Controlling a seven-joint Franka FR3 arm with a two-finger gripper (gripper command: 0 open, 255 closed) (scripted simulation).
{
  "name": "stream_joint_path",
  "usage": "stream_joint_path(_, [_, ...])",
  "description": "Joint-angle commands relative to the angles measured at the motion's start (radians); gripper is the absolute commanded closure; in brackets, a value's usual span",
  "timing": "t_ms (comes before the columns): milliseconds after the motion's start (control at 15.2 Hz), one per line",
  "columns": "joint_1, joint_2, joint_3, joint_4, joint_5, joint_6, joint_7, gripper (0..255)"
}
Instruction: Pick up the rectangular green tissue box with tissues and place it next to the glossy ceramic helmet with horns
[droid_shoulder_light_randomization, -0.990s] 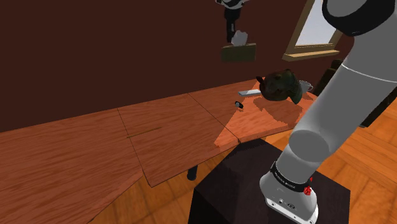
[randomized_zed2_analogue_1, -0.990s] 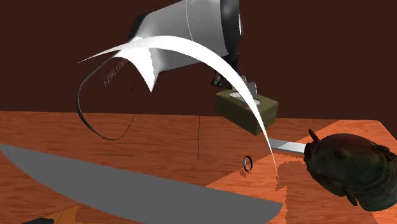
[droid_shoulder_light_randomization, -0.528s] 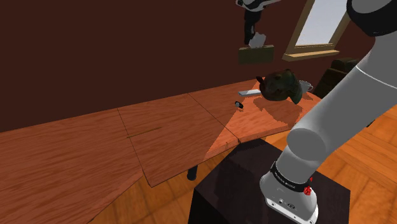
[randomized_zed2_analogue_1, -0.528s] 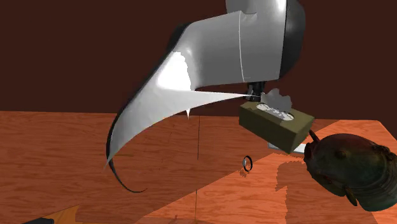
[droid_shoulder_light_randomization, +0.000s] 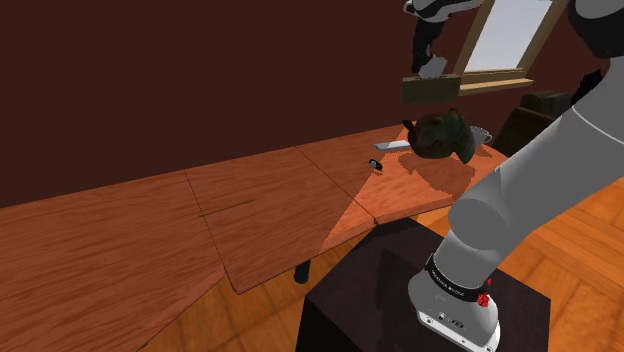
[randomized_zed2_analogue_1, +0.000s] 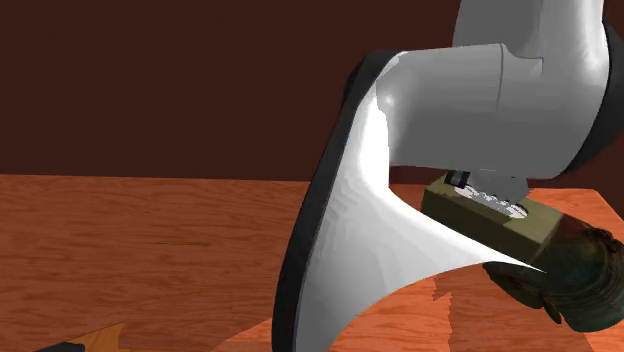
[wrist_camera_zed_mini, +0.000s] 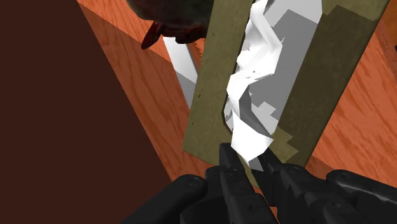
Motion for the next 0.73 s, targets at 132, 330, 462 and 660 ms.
stream_joint_path(132, [-0.033,-0.028,-0.065,-0.027,0.004,0.027,-0.097,255])
stream_joint_path(330, [-0.053,-0.034,-0.117,-0.026,0.015,0.041,-0.172,255])
stream_joint_path(462, [-0.067,-0.031,-0.159,-0.019,0.028,0.051,-0.232,255])
stream_joint_path(660, [-0.070,-0.033,-0.162,-0.060,0.021,0.090,-0.224,255])
